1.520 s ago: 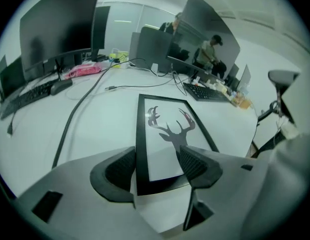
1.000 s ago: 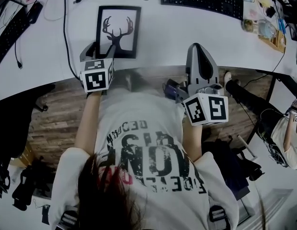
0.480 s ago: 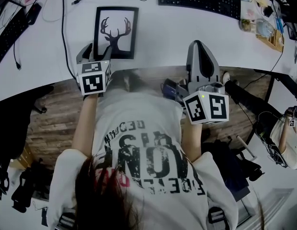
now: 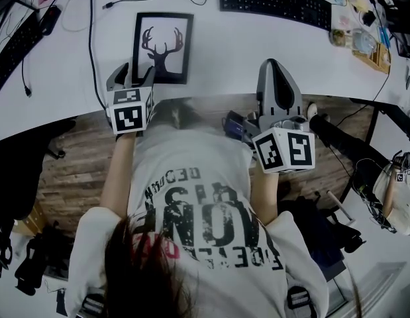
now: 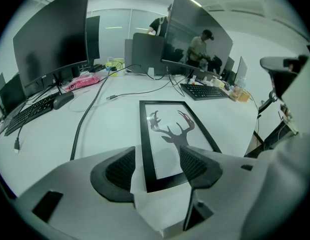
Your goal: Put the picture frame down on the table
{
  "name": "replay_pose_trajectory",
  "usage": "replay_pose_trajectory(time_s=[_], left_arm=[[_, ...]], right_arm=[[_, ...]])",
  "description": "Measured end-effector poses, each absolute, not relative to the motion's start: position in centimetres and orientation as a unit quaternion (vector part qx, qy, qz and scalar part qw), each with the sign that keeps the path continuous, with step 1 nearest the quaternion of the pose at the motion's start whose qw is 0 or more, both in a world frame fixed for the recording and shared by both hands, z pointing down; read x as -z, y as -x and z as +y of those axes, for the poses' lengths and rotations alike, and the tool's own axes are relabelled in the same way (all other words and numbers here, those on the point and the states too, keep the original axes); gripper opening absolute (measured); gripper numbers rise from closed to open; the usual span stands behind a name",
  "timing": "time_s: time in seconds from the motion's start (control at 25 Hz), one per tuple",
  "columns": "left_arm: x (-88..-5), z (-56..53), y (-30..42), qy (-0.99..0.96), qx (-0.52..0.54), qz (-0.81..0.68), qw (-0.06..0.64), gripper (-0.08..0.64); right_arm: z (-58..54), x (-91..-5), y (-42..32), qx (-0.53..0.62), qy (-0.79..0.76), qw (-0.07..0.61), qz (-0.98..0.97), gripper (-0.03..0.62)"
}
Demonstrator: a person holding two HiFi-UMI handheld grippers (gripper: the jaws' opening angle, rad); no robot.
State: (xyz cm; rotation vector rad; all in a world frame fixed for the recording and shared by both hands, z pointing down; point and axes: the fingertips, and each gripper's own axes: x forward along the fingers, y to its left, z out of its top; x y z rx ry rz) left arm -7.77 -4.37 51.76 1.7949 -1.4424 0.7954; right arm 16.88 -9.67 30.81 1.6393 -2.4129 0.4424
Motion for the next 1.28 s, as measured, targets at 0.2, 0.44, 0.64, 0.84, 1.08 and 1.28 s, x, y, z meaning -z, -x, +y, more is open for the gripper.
replay_pose_trajectory(time_s=[0.2, 0.44, 0.64, 0.84, 1.08, 1.28], left_arm=[[-51.5, -4.4, 8.0, -0.692, -0.298, -0.558, 0.348, 0.272], [-50.5, -4.8, 8.3, -0.695, -0.286, -0.566, 0.338, 0.222], [-49.5, -5.5, 8.4, -0.700, -0.278, -0.571, 0.327, 0.189], [-48.1, -6.2, 9.0, -0.702, -0.259, -0.581, 0.321, 0.158], [-45.3, -7.3, 9.5, -0.707, -0.224, -0.597, 0.305, 0.107], [-43.0, -8.2, 9.5, -0.715, -0.195, -0.606, 0.291, 0.073]], right_arm=[[-9.6, -30.8, -16.7, -0.149, -0.553, 0.094, -0.814, 0.002], [-9.6, -30.5, -16.7, -0.146, -0.554, 0.091, -0.815, 0.002], [-9.7, -30.3, -16.8, -0.142, -0.554, 0.090, -0.815, 0.001], [-9.7, -30.1, -16.6, -0.141, -0.554, 0.087, -0.816, 0.002], [-9.8, -29.5, -16.7, -0.135, -0.554, 0.087, -0.817, 0.000], [-9.8, -29.1, -16.5, -0.130, -0.553, 0.081, -0.819, 0.000]])
